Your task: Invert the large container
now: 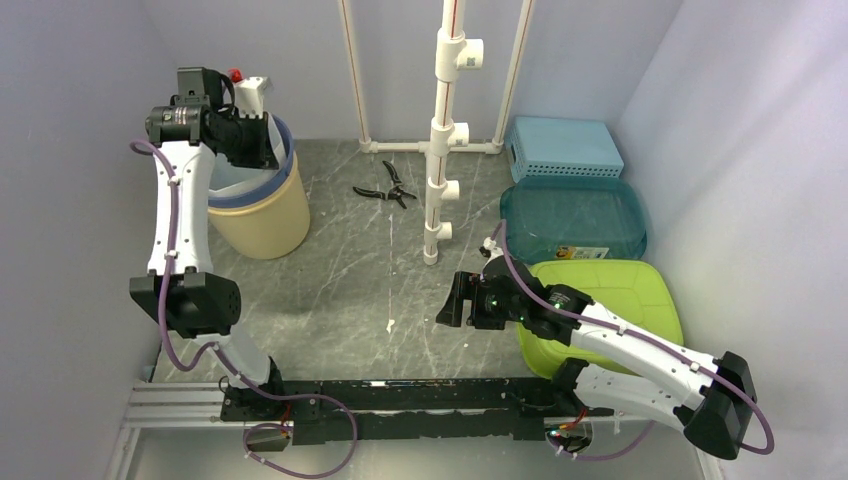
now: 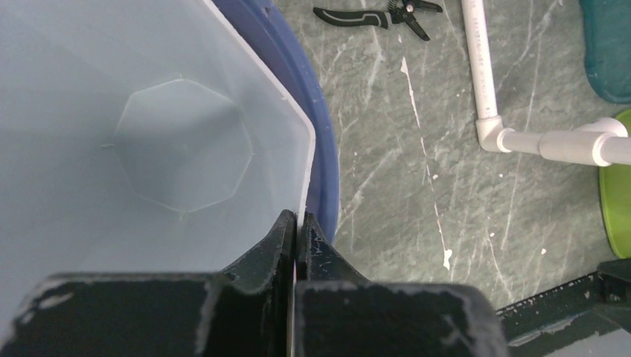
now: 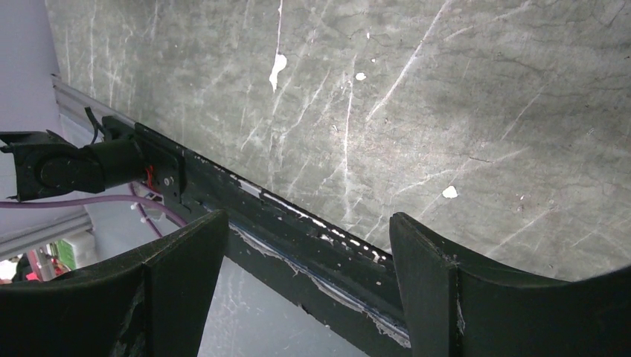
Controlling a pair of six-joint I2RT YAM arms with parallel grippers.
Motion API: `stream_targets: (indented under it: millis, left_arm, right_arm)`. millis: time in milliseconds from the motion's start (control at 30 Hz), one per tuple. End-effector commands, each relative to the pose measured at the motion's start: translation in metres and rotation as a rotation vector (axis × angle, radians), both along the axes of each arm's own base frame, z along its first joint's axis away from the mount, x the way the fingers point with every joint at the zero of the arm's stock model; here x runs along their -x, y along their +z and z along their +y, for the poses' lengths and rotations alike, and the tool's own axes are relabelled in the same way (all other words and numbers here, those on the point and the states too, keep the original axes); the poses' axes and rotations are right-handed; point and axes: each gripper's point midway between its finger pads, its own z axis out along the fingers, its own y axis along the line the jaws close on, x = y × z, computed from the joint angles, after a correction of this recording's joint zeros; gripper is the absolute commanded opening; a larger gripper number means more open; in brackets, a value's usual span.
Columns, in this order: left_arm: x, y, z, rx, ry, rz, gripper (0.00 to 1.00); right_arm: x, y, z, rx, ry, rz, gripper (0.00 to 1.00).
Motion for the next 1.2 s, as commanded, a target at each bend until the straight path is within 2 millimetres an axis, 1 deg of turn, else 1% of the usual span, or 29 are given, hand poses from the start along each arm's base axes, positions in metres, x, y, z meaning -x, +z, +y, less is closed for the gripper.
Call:
stream_targets:
  millis: [0,167,400,500,533,600,733,867,1000,1167]
  left_arm:
    - [0.036,0.026,-0.028,0.130,-0.086,0.004,0.03]
    - [0.055,0.030,-0.051,0.222,-0.153,0.037,0.03]
    - [0.074,0.043,-0.072,0.281,-0.213,0.023,0.03]
    - [0.086,0.038,-0.088,0.290,-0.252,0.057,0.03]
    - [0.096,0.031,-0.106,0.279,-0.284,0.085,0.03]
    - [0.104,0.028,-0.119,0.268,-0.309,0.093,0.02]
    - [0.124,0.024,-0.141,0.270,-0.329,0.119,0.03]
    - [0.147,0.019,-0.158,0.251,-0.376,0.155,0.03]
    - [0.170,0.014,-0.166,0.231,-0.392,0.184,0.03]
    - [0.194,0.015,-0.169,0.238,-0.408,0.205,0.03]
  right_arm:
    - [-0.004,0.011,0.002,-0.025,-0.018,-0.024,0.83]
    - [-0.006,0.015,0.003,-0.035,-0.024,-0.031,0.83]
    - [-0.006,0.020,0.004,-0.048,-0.027,-0.036,0.83]
    - [-0.006,0.022,0.001,-0.048,-0.034,-0.043,0.83]
    - [-0.007,0.025,-0.001,-0.047,-0.045,-0.051,0.83]
    - [-0.008,0.027,-0.004,-0.044,-0.059,-0.057,0.83]
    - [-0.012,0.034,-0.012,-0.041,-0.101,-0.084,0.83]
    - [-0.013,0.040,-0.018,-0.052,-0.131,-0.103,0.84]
    - [-0.013,0.045,-0.023,-0.059,-0.157,-0.115,0.84]
    - [-0.013,0.050,-0.026,-0.076,-0.174,-0.124,0.84]
